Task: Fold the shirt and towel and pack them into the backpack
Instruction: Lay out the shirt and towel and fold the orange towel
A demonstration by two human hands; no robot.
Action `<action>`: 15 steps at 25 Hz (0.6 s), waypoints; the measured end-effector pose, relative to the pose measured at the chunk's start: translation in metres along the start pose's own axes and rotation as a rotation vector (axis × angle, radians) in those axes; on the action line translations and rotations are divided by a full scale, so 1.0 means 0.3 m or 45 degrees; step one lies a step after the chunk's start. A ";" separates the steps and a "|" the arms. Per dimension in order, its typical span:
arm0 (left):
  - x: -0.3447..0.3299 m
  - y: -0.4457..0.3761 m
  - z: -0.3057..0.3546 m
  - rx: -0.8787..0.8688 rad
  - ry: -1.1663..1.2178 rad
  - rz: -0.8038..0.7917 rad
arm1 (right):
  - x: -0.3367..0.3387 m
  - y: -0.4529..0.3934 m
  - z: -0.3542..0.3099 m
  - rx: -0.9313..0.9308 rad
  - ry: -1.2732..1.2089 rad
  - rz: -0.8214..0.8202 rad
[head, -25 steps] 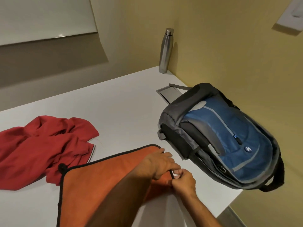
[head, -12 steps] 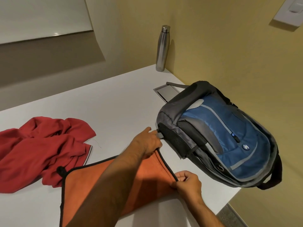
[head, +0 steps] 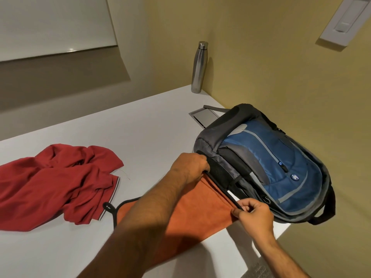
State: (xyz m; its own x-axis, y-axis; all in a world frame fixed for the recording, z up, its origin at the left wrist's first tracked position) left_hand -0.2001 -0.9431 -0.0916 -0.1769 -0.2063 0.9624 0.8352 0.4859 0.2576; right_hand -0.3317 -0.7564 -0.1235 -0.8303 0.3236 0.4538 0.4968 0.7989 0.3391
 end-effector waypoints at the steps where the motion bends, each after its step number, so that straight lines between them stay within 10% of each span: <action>1: 0.009 0.023 -0.012 0.028 0.061 -0.010 | -0.007 0.024 -0.022 0.041 0.004 -0.016; 15: -0.098 0.474 -0.267 0.520 1.240 0.117 | -0.465 0.315 -0.176 0.376 0.269 -0.361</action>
State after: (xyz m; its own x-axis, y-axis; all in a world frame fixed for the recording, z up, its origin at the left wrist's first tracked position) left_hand -0.0344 -0.9360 -0.0903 0.5229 -0.6582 0.5416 0.5538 0.7454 0.3710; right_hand -0.1557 -0.7529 -0.1113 -0.8379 -0.0147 0.5456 0.1388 0.9611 0.2389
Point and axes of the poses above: each hand's wrist, its own y-axis away from the middle knuckle, its own x-axis out of the back of the hand, z = x × y, the point moved 4 cm from there along -y, towards the middle knuckle, and after that the axes turned 13 degrees about -z, right-handed, at the moved point
